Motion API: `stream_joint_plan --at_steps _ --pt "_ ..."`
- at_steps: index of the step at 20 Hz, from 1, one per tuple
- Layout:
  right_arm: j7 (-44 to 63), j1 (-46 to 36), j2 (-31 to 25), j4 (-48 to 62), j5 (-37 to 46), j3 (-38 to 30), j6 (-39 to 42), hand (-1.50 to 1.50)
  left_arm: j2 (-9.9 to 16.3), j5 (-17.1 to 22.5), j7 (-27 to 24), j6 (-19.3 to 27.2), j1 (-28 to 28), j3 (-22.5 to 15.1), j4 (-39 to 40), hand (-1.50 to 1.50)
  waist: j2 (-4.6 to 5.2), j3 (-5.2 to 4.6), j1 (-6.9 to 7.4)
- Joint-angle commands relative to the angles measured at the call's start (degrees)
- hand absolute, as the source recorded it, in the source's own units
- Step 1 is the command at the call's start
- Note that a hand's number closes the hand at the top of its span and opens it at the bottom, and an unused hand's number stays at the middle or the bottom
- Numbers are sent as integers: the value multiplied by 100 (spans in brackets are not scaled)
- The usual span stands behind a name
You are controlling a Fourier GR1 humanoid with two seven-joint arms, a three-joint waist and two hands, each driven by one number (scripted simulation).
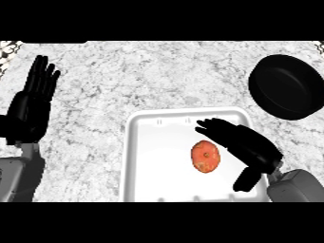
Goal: Pick the squash from the tray and place it in the pot
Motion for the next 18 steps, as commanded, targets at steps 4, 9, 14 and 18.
stream_joint_plan --at_steps 4,9,14,18 --pt "61 214 591 595 852 194 -534 -150 -77 -27 -6 -190 -178 151 279 0 5 1 -6" --pt "-216 -154 993 1175 1022 -59 -599 -150 -104 -153 -217 -279 -1 306 237 0 4 1 3" --pt "-695 -242 1031 1829 1286 -210 -810 -150 -128 -94 -63 -374 -113 425 308 0 5 1 7" --pt "-570 -352 1331 1944 1300 -138 -663 -150 -321 -444 487 91 95 88 -547 0 -1 3 27"
